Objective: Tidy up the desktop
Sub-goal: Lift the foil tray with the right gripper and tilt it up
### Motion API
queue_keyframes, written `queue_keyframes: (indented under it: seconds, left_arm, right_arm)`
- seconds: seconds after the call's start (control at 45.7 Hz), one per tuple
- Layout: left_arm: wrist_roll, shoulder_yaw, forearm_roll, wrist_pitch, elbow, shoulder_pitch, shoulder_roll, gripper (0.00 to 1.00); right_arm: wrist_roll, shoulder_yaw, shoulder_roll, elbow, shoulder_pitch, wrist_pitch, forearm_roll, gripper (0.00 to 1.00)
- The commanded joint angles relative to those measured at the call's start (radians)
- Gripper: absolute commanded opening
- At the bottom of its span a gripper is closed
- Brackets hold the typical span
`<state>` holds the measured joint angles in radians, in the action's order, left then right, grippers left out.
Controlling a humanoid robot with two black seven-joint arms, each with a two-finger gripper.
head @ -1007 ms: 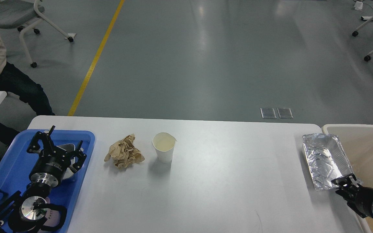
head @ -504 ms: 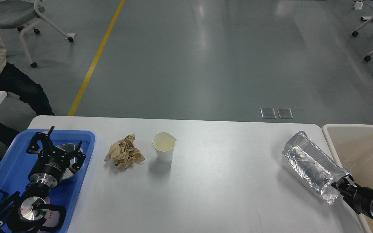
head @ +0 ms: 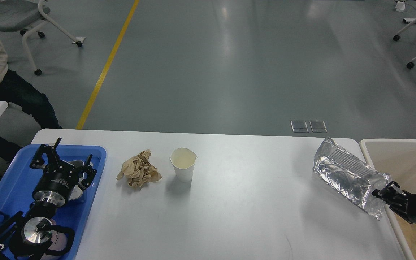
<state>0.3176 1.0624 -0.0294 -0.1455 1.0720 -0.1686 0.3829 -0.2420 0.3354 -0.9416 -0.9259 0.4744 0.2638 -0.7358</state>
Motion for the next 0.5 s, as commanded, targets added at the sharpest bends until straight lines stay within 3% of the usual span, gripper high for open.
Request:
queue_keyframes:
  seconds: [0.0,0.219,0.482]
  left_arm:
    - [-0.003,-0.001,0.0,0.001,0.0,-0.002,-0.004,0.96]
    - [-0.005,-0.038,0.0,-0.003,0.005,-0.002,-0.004,0.96]
    - [-0.006,-0.052,-0.001,0.038,0.006,-0.009,0.001,0.96]
  right_arm:
    - [0.001,-0.01,-0.124,-0.114,0.033,0.003,-0.06,0.0]
    - [-0.02,-0.007,-0.344,-0.362,0.061,0.022,-0.217,0.0]
    - [-0.026,-0.001,-0.571,-0.521,0.062,0.038,-0.24,0.0]
